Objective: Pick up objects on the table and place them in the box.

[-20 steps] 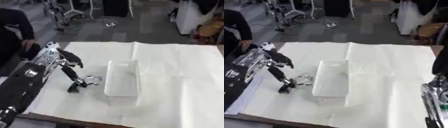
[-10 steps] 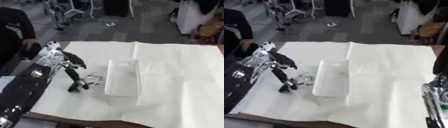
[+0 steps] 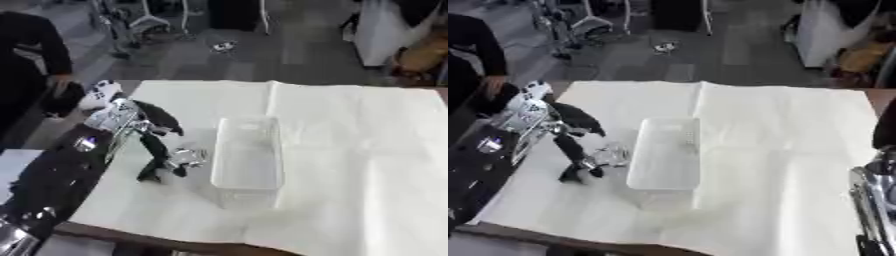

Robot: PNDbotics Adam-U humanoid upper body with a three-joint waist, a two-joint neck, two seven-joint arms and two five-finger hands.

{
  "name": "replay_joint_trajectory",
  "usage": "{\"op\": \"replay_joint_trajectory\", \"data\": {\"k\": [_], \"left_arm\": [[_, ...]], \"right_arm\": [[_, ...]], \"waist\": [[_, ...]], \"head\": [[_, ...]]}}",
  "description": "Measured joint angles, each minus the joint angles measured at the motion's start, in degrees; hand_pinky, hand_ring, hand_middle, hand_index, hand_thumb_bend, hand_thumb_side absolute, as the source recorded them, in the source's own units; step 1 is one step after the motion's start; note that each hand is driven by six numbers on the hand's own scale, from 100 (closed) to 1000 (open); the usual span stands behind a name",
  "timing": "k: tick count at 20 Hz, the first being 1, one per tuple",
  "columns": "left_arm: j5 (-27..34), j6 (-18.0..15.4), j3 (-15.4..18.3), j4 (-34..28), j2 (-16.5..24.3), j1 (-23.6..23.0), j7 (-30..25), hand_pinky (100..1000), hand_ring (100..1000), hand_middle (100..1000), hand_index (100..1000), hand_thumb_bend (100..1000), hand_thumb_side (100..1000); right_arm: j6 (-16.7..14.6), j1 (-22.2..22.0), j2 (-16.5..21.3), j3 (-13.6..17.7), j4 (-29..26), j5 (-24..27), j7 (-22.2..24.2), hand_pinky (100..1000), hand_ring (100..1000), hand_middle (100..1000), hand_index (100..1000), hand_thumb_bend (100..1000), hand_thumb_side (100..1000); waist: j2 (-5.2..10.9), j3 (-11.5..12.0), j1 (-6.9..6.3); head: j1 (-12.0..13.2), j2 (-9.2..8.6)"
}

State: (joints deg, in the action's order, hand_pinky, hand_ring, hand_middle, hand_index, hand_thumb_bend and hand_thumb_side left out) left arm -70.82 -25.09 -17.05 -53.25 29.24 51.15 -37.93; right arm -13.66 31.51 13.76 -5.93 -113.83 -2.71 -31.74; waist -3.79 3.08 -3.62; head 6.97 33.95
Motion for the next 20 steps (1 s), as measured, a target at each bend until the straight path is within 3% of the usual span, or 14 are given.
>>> {"op": "replay_joint_trajectory", "data": {"k": [11,20], "left_arm": [[-3.1,-1.6,0.0,2.0,-1.4,0.4,1.6,1000,1000,930,980,678,1000],[-7.0,-1.6,0.2,3.3,-1.4,0.4,1.6,1000,1000,945,990,625,903]], "right_arm": [[-0.3,0.9,-1.0,0.0,0.0,0.0,-0.3,471,537,611,867,139,1000],[-0.5,0.9,-1.1,0.1,0.0,-0.2,-0.5,469,536,610,867,143,1000]], "waist": [[-0.33,-0.8,0.0],[-0.35,-0.8,0.2]], "head": [[0.9,0.0],[1.5,-0.01]]}}
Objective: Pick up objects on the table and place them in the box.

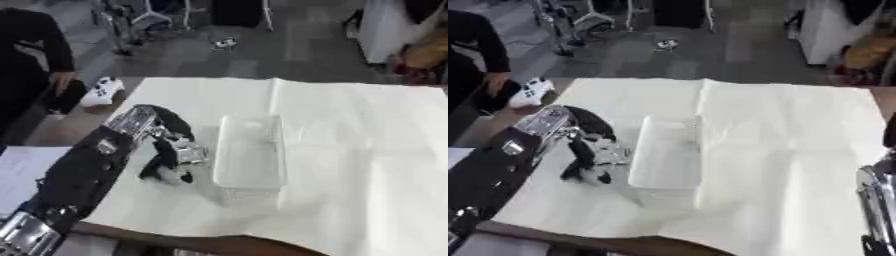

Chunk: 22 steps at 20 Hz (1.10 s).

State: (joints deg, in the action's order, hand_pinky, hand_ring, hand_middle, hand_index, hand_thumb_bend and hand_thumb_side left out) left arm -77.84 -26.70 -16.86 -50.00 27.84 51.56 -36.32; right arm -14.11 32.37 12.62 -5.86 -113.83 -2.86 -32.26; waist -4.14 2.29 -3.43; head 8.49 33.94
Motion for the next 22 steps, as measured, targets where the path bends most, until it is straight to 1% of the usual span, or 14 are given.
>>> {"op": "replay_joint_trajectory", "data": {"k": [9,11,12,13,14,16,17,18,19,20,21,22], "left_arm": [[-2.6,-0.5,0.3,2.0,-0.6,-0.5,0.5,1000,1000,934,983,643,900],[-3.2,-0.6,0.6,2.8,-0.9,-0.6,0.6,1000,1000,919,975,636,892],[-3.6,-0.7,0.9,3.2,-1.1,-0.6,0.7,1000,996,893,961,624,878],[-3.9,-0.8,1.1,3.6,-1.2,-0.6,0.8,1000,908,834,929,576,841],[-4.3,-1.1,1.4,3.9,-1.3,-0.6,1.1,944,828,773,882,517,814],[-4.6,-2.0,1.9,3.9,-1.4,-0.6,2.0,659,628,612,754,339,787],[-4.7,-2.7,2.0,3.9,-1.5,-0.6,2.7,541,551,542,660,139,862],[-4.8,-3.6,2.2,3.8,-1.5,-0.6,3.6,492,519,514,612,100,823],[-4.8,-4.1,2.3,3.8,-1.5,-0.6,5.0,389,458,463,517,100,746],[-4.8,-4.3,2.3,3.7,-1.5,-0.6,6.7,324,420,429,456,100,723],[-4.8,-4.3,2.3,3.6,-1.5,-0.8,8.5,297,398,405,423,100,710],[-4.8,-4.2,2.3,3.6,-1.5,-0.9,10.3,203,325,322,342,100,677]], "right_arm": [[0.0,0.1,-0.1,0.0,0.0,-0.2,0.0,472,537,610,866,134,1000],[0.0,0.2,-0.1,0.0,0.0,-0.2,0.0,472,537,610,866,131,1000],[0.0,0.4,-0.1,0.0,0.0,-0.2,0.0,472,537,610,865,130,1000],[0.0,0.5,-0.2,0.0,0.0,-0.2,-0.1,472,537,610,866,129,1000],[0.0,0.5,-0.4,0.0,0.0,-0.2,-0.1,472,537,610,866,128,1000],[-0.1,0.5,-0.5,0.0,0.0,-0.2,-0.1,472,537,609,865,128,1000],[-0.1,0.6,-0.5,0.0,0.0,-0.2,-0.1,472,537,609,865,128,1000],[-0.1,0.6,-0.5,0.0,0.0,-0.2,-0.1,472,537,609,865,128,1000],[-0.1,0.6,-0.5,0.0,0.0,-0.2,-0.1,472,537,609,866,128,1000],[-0.1,0.6,-0.5,0.0,0.0,-0.2,-0.1,472,537,609,865,128,1000],[-0.1,0.6,-0.5,0.0,0.0,-0.2,-0.1,472,537,609,865,128,1000],[-0.1,0.6,-0.6,0.0,0.0,-0.2,-0.1,472,537,609,865,128,1000]], "waist": [[-0.27,-0.5,0.0],[-0.31,-0.7,0.01],[-0.31,-0.8,0.01],[-0.32,-0.8,0.01],[-0.32,-0.8,0.01],[-0.33,-0.8,0.0],[-0.33,-0.9,0.0],[-0.33,-0.9,-0.01],[-0.33,-1.0,-0.01],[-0.33,-1.0,-0.02],[-0.33,-1.0,-0.02],[-0.33,-1.0,-0.02]], "head": [[0.9,0.0],[1.2,0.0],[1.2,0.0],[1.2,0.0],[1.2,0.0],[1.4,0.0],[1.5,0.0],[1.6,0.0],[1.6,0.0],[1.6,0.0],[1.6,0.0],[1.6,0.0]]}}
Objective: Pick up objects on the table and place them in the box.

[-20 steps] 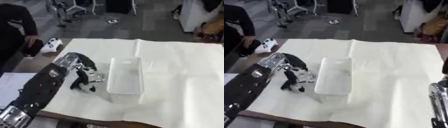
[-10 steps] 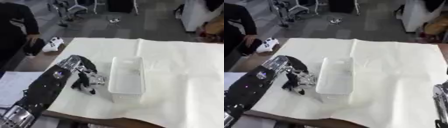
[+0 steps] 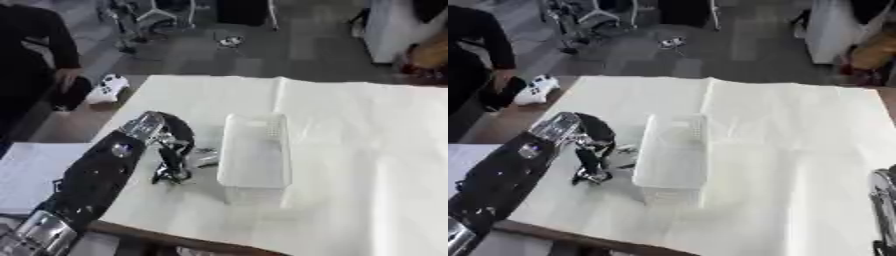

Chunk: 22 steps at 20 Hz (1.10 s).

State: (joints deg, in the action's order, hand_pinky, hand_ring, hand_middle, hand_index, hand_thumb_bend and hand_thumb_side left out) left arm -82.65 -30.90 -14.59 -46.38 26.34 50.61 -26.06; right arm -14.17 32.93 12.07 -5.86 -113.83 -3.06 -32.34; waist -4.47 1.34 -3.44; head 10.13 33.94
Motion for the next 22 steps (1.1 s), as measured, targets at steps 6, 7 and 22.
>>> {"op": "replay_joint_trajectory", "data": {"k": [6,7,22], "left_arm": [[0.5,0.4,0.0,0.3,0.0,-0.1,8.3,100,100,100,181,100,585],[0.6,0.4,0.0,0.3,0.0,-0.1,9.1,100,100,100,180,100,584],[0.1,-0.1,0.1,-1.5,0.1,-0.1,-1.7,938,949,857,837,682,1000]], "right_arm": [[0.1,0.0,0.0,0.0,0.0,0.0,-0.1,471,537,609,865,129,1000],[0.2,0.0,0.0,0.0,0.0,0.0,-0.2,471,537,609,865,129,1000],[0.2,0.0,0.0,0.0,0.0,0.0,-0.2,471,537,608,866,129,1000]], "waist": [[0.0,0.3,-0.01],[0.0,0.3,-0.01],[0.06,0.7,-0.05]], "head": [[0.0,0.0],[0.0,0.0],[0.0,-0.01]]}}
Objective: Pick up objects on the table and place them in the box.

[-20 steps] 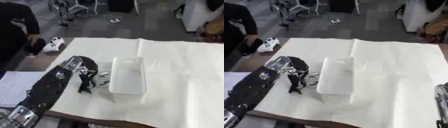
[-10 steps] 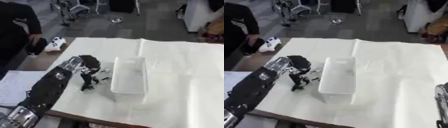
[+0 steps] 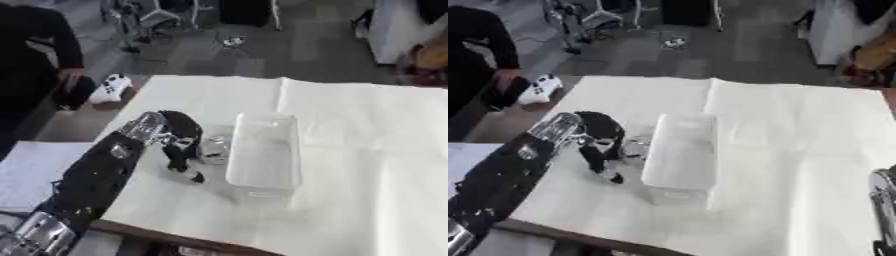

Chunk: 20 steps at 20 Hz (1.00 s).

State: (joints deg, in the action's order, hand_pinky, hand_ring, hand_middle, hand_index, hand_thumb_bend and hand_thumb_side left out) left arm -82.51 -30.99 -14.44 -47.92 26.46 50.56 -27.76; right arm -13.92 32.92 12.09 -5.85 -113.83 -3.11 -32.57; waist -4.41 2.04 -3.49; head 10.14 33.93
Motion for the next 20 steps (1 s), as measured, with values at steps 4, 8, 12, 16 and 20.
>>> {"op": "replay_joint_trajectory", "data": {"k": [4,8,12,16,20], "left_arm": [[1.8,2.9,0.7,-2.8,0.2,0.3,-7.1,1000,997,916,868,666,1000],[4.3,8.3,1.9,-7.0,1.0,1.2,-12.4,985,988,918,902,634,1000],[7.6,11.3,2.9,-10.8,1.9,1.5,-15.4,999,1000,937,940,787,1000],[11.0,10.1,3.0,-10.0,1.5,1.6,-14.3,1000,1000,977,979,821,1000],[13.6,5.4,3.0,-6.6,0.1,1.9,-8.9,1000,1000,964,981,778,1000]], "right_arm": [[0.0,0.0,0.0,0.0,0.0,0.0,0.0,470,536,608,866,131,1000],[0.0,0.0,0.0,0.0,0.0,0.0,0.0,469,536,608,866,132,1000],[0.1,-0.1,0.0,0.0,0.0,0.0,0.0,469,536,608,866,133,1000],[0.0,-0.1,0.0,0.0,0.0,0.0,0.0,469,536,608,866,132,1000],[0.0,0.0,0.0,0.0,0.0,0.0,0.1,467,535,607,868,135,1000]], "waist": [[0.0,0.1,0.0],[0.08,0.2,-0.02],[0.28,0.4,-0.03],[0.28,0.1,0.04],[-0.04,-0.4,0.13]], "head": [[0.0,0.0],[0.2,0.0],[0.3,0.0],[0.5,-0.1],[0.7,-0.49]]}}
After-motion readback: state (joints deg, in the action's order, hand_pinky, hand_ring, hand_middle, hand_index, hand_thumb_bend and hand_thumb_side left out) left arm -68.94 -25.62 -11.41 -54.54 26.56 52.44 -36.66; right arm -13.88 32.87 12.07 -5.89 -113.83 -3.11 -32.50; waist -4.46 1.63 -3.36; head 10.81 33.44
